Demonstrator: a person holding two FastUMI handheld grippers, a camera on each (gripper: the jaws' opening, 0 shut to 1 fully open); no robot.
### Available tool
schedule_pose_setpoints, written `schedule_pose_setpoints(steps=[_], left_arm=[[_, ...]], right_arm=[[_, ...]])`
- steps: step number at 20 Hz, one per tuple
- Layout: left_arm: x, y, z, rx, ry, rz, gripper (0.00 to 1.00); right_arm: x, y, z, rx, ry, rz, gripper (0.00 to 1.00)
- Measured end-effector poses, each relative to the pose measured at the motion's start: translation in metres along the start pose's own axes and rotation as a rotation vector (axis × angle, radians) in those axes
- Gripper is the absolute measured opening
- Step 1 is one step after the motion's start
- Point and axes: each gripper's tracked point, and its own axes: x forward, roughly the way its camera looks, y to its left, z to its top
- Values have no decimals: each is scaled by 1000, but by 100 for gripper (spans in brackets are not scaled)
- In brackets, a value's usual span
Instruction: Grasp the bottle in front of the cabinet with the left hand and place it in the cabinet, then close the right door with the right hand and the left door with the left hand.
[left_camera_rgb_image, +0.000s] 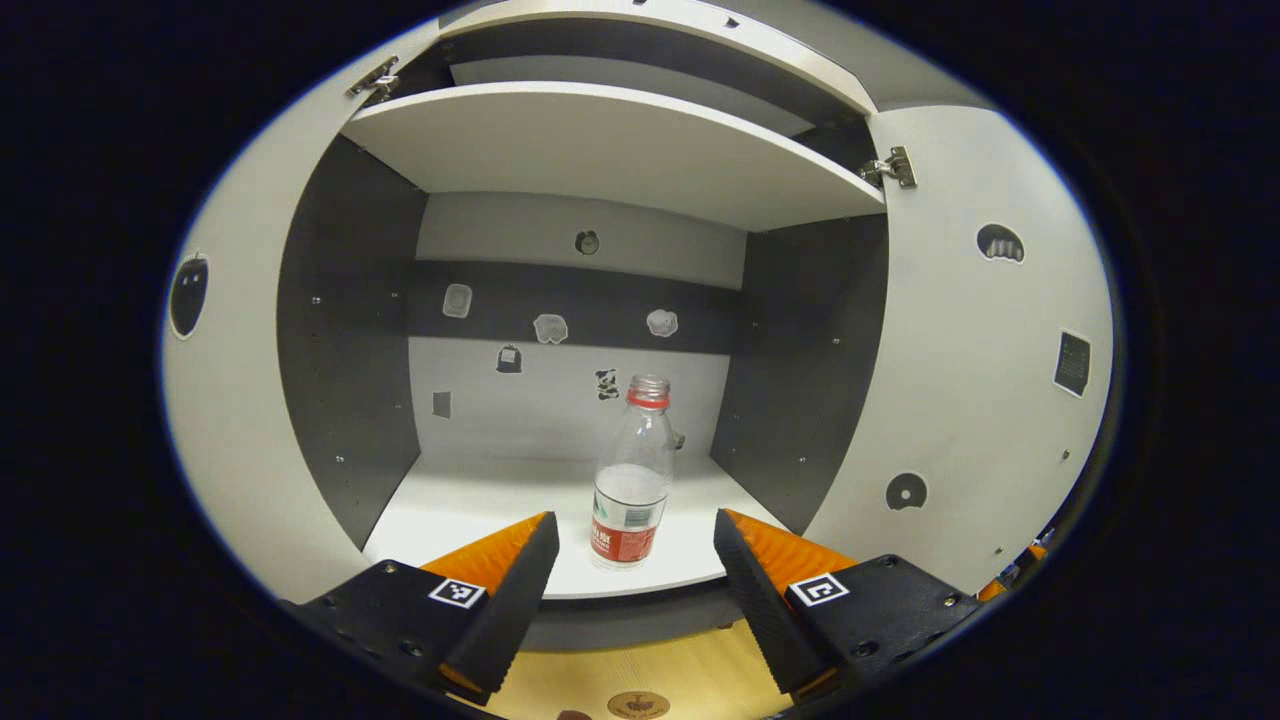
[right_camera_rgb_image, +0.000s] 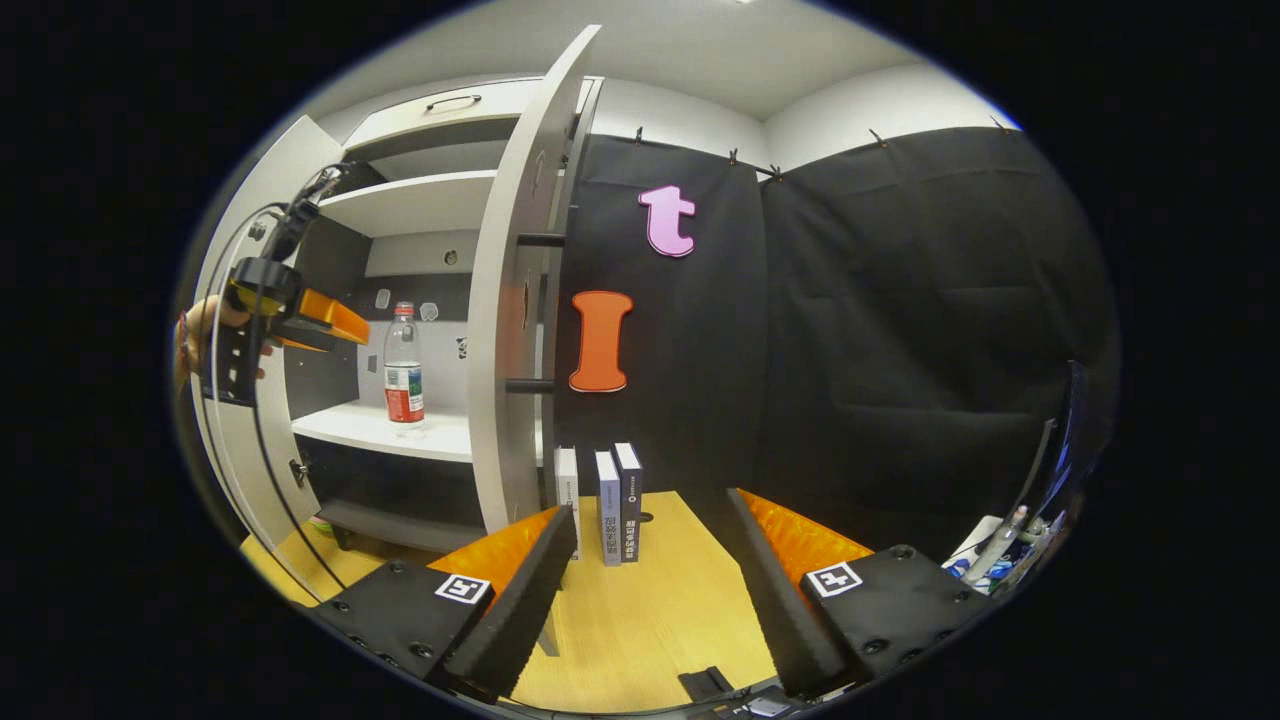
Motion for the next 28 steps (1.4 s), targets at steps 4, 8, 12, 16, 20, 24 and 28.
schedule_pose_setpoints(steps=[4, 8, 12, 16, 20, 24, 28], left_arm=[[-54, 11, 10, -8, -76, 28, 95], [-110, 24, 8, -30, -143, 80, 95], [-154, 23, -17, -58, -163, 98, 95], [-186, 30, -39, -85, -188, 139, 95], [-216, 46, -50, -65, -204, 196, 95], [-241, 60, -57, -89, -222, 233, 95], [-254, 77, -59, -81, -231, 265, 95]], right_arm=[[3, 2, 2, 0, -3, 22, 99], [10, 7, 0, 5, 14, 56, 99], [27, 13, -3, 1, 33, 85, 99], [33, 15, -4, 3, 36, 108, 98], [32, 27, -4, 15, 35, 142, 98], [32, 30, -4, 26, 28, 145, 96], [33, 37, -5, 42, 30, 161, 95]])
